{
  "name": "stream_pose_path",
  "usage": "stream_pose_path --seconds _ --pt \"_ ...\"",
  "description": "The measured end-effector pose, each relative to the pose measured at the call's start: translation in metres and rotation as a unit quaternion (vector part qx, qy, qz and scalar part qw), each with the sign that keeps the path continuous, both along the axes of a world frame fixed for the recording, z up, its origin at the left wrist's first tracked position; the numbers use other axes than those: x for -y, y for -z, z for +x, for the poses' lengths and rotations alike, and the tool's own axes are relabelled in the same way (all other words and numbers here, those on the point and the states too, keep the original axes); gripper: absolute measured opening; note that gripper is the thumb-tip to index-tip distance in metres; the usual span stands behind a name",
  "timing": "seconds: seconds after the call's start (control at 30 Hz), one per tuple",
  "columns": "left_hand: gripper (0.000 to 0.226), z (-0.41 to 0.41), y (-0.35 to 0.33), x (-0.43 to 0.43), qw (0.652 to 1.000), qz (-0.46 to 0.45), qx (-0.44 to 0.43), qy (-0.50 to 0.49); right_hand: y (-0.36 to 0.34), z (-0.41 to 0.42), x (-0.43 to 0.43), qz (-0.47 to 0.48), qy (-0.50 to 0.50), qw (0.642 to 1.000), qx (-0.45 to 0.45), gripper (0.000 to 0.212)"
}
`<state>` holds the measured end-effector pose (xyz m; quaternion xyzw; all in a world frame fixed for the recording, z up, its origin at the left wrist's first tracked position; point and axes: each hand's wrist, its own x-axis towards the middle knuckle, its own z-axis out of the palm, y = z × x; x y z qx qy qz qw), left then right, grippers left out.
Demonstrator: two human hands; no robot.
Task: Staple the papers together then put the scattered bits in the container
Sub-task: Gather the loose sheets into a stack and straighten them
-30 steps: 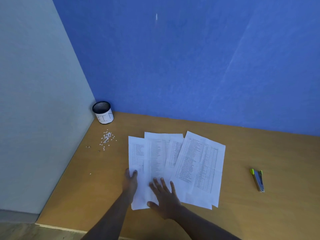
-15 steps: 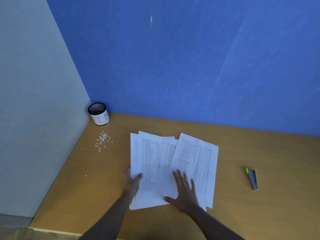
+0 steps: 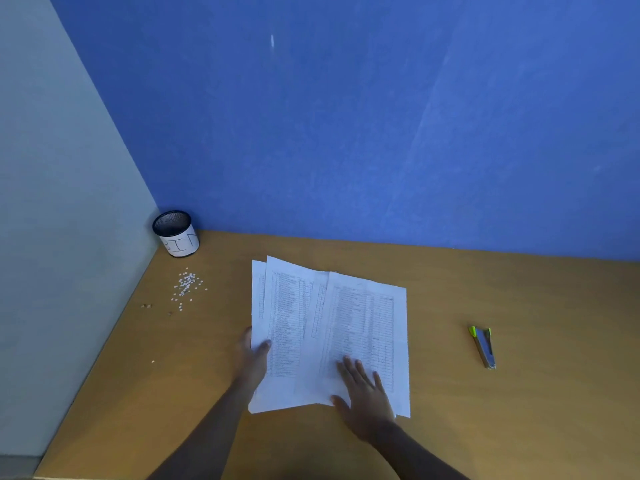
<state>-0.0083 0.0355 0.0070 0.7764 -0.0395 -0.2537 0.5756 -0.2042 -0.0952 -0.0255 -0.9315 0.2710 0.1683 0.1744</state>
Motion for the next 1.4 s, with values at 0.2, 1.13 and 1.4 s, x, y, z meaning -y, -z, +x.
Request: stream_pose_path --seconds 0.2,1.13,1.4 --pt "0.031 0.002 0.002 -0.002 1.0 0.011 -0.012 -0.001 0.0 -0.012 0.005 -0.006 0.005 0.999 0.033 0.066" --pt "0.037 0.048 0.017 -0.045 0.996 0.08 0.01 -0.027 0.01 -0.023 0.04 0.039 0.258 0.964 0.058 0.095" --pt "0.04 0.032 0.023 -0.019 0.995 0.084 -0.02 0.045 0.004 0.006 0.01 0.073 0.165 0.983 0.044 0.084"
